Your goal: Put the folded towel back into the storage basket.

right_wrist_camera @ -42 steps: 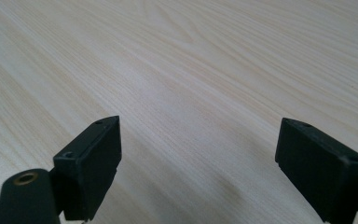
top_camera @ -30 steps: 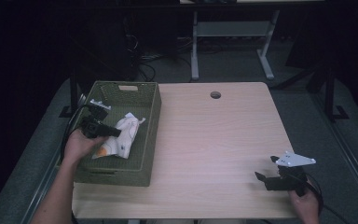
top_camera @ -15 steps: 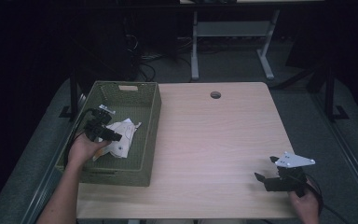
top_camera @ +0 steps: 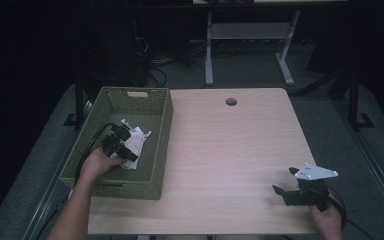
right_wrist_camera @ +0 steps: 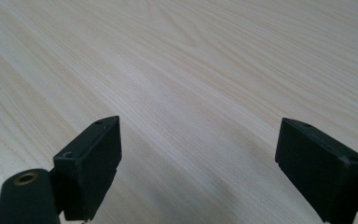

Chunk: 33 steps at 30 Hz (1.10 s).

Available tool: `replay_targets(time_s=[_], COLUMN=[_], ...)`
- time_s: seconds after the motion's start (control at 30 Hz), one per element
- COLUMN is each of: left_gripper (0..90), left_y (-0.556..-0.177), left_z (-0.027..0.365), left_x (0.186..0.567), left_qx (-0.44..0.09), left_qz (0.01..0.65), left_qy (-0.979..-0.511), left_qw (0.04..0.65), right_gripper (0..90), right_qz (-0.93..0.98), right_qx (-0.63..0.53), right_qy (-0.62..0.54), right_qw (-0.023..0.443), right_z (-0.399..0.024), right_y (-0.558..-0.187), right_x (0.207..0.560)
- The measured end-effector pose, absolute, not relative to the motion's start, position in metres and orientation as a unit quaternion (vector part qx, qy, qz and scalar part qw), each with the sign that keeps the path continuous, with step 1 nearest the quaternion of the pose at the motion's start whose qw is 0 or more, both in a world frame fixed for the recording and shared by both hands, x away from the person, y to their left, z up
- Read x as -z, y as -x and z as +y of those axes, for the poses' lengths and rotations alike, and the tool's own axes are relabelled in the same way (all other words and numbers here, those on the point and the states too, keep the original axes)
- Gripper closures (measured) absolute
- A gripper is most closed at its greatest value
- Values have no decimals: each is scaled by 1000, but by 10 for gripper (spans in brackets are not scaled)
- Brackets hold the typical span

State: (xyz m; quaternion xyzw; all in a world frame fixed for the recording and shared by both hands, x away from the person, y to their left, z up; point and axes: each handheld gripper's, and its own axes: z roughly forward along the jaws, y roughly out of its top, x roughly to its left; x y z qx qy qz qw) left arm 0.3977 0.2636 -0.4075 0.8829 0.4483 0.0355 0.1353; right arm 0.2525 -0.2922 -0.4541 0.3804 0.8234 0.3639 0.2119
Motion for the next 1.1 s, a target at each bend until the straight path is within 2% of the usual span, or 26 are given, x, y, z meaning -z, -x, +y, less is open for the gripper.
replay_targets(time_s=[0.27, 0.37, 0.43, 0.5, 0.6, 0.77, 0.8, 0.83, 0.9, 1.0, 1.03, 1.1], left_gripper=[561, 591, 639, 797, 876, 888, 888, 888, 886, 837, 764, 737], left_y=[-408, -410, -410, -410, -410, -407, -404, -404, -400, -399, -399, -400], left_z=[255, 250, 248, 247, 246, 251, 251, 251, 248, 247, 247, 250], left_x=[423, 424, 424, 423, 422, 407, 399, 399, 394, 394, 394, 396], left_qx=[-20, -26, -27, -33, -36, -14, 3, 3, 39, 49, 47, 42], left_qz=[444, 436, 435, 432, 433, 437, 432, 432, 416, 414, 418, 428], left_qy=[-893, -898, -898, -900, -899, -893, -891, -891, -895, -896, -895, -890], left_qw=[73, 54, 53, 51, 56, 109, 138, 138, 156, 154, 151, 152], right_gripper=[137, 138, 138, 138, 137, 137, 138, 138, 138, 138, 137, 137], right_qz=[823, 824, 823, 822, 821, 821, 821, 821, 822, 822, 822, 823], right_qx=[-365, -366, -367, -368, -370, -371, -370, -370, -369, -368, -368, -367], right_qy=[-380, -379, -378, -378, -376, -378, -377, -377, -377, -377, -377, -377], right_qw=[211, 211, 212, 213, 215, 215, 215, 215, 216, 215, 215, 214], right_z=[-292, -293, -293, -293, -293, -294, -294, -294, -294, -293, -293, -292], right_y=[-252, -252, -252, -251, -250, -249, -249, -249, -249, -249, -249, -249], right_x=[454, 453, 453, 452, 451, 451, 451, 451, 451, 451, 451, 451])
